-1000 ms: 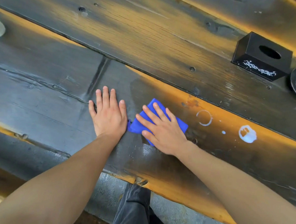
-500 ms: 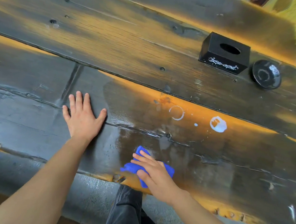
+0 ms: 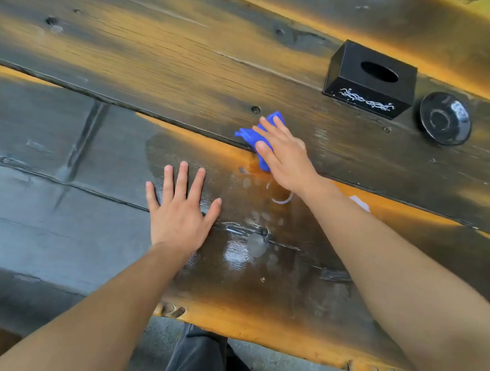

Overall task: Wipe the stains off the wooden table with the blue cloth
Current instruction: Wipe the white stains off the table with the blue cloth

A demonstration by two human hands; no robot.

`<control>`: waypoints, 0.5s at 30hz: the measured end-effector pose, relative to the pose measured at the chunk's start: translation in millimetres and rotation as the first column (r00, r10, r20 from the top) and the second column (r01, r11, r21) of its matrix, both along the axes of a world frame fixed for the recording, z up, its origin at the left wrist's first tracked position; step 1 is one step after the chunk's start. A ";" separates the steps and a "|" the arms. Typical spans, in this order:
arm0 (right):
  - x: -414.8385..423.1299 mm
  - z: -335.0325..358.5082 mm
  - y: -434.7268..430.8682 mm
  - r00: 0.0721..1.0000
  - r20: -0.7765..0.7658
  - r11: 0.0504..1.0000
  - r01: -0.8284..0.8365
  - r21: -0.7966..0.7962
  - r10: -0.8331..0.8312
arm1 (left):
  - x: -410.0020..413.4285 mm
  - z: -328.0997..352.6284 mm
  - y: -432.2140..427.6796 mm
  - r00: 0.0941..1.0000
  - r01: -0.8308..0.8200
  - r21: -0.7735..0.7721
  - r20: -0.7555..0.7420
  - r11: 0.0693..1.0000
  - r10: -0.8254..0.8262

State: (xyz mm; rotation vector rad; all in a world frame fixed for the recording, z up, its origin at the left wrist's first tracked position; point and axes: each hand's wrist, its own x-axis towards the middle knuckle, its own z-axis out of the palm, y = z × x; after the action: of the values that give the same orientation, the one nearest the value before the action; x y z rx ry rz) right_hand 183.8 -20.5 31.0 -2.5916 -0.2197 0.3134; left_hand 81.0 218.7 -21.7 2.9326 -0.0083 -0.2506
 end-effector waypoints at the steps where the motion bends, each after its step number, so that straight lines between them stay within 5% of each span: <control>1: 11.0 -5.0 11.3 0.998 -0.010 0.997 -0.065 -0.051 0.065 | 0.0 -1.2 -0.4 1.000 -0.005 0.004 0.004 1.000 0.005; 6: 14.3 -35.0 32.7 0.979 -0.052 0.927 -0.203 -0.317 0.197 | 1.0 -1.7 -2.1 1.000 -0.018 0.008 -0.002 1.000 0.018; 15: -50.4 -32.3 -21.8 0.943 -0.058 0.875 -0.327 -0.357 0.329 | 2.7 2.3 -3.4 0.999 -0.031 0.019 -0.037 0.999 0.031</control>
State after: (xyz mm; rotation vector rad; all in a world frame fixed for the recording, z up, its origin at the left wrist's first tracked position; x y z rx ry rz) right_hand 133.4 -42.3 -1.3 -2.9140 -0.6667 0.5117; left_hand 83.7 215.3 -19.4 2.9435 0.0452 -0.3028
